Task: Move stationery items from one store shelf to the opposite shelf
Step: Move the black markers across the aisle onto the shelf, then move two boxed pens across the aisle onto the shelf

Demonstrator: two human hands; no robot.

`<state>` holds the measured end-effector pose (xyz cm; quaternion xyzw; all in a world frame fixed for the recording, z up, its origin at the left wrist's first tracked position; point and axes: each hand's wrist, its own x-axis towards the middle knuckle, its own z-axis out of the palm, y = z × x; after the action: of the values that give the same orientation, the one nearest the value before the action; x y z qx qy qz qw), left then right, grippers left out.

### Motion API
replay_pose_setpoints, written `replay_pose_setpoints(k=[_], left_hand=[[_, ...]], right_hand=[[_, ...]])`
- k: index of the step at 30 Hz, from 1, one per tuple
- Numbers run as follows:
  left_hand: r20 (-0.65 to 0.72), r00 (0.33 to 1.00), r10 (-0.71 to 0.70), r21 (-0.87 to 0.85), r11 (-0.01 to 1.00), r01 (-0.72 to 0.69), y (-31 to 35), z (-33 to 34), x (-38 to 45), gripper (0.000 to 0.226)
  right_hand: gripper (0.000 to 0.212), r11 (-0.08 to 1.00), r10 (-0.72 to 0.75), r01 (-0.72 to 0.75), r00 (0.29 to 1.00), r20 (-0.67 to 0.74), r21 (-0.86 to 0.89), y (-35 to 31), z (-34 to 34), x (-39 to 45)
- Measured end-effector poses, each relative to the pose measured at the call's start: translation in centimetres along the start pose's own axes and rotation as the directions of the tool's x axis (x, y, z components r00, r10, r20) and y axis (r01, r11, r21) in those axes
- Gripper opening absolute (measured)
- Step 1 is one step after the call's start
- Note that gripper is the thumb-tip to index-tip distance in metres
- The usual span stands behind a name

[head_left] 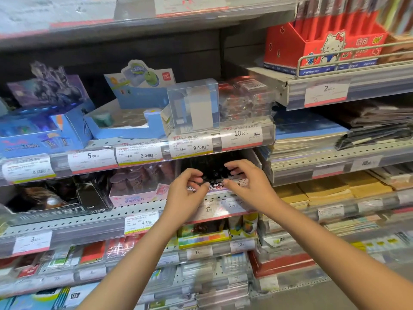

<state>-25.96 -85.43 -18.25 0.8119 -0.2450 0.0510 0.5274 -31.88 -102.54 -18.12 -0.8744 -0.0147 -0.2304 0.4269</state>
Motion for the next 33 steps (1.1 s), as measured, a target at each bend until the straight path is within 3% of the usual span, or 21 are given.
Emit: replay_pose_setpoints(k=[4,11,21,33], left_hand=[[0.083,0.997,-0.001,-0.087,0.996,0.009,1.4,0.4,-0.6,0.010],[0.223,0.974,0.036,-0.118,0.993,-0.010,3.7,4.6,-1.1,0.006],[0.438,0.897,0.054,-0.160,0.987,0.018,10.3,18.1,-1.8,0.008],[0.524,0.849,0.068,-0.177,0.984,0.030,18.9,37.0,-4.1,0.011]], right_hand=[[0.025,0.974,0.121,-0.115,0.993,-0.016,0.196,-0.1,-1.2,-1.6],[0.021,0.944,0.209,-0.188,0.977,-0.051,0.270,1.8,-5.3,-4.5],[0.019,0.940,0.324,-0.292,0.927,-0.189,0.176,9.3,-18.2,-11.5],[0.014,0.916,0.396,-0.400,0.896,-0.200,0.024,20.1,-36.1,-19.0]])
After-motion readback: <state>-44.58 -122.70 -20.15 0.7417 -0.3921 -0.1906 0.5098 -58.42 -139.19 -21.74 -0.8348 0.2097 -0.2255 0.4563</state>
